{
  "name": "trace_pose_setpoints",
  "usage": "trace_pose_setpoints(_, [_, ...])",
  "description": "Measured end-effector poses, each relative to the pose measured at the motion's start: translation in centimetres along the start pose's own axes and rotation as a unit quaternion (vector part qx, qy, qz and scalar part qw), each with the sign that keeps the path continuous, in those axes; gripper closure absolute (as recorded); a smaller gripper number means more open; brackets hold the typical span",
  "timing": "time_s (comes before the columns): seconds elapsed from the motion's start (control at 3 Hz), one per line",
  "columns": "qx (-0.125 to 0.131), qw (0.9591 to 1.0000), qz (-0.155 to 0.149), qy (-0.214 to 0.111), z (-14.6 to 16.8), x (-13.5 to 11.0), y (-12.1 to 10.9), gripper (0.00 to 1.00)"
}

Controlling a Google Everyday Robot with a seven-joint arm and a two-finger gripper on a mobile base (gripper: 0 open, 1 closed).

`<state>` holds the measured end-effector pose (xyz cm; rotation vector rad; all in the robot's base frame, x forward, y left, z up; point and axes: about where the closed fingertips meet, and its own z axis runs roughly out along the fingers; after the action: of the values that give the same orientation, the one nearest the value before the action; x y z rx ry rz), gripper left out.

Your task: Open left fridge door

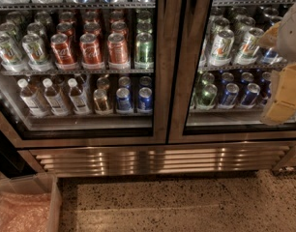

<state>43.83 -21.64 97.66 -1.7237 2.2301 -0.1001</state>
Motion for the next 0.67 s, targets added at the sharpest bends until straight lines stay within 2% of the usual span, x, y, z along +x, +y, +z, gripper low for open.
trace_pose_setpoints(0.67, [0.002,1.0,-0.005,-0.008,0.05,-0.81,-0.32,0.0])
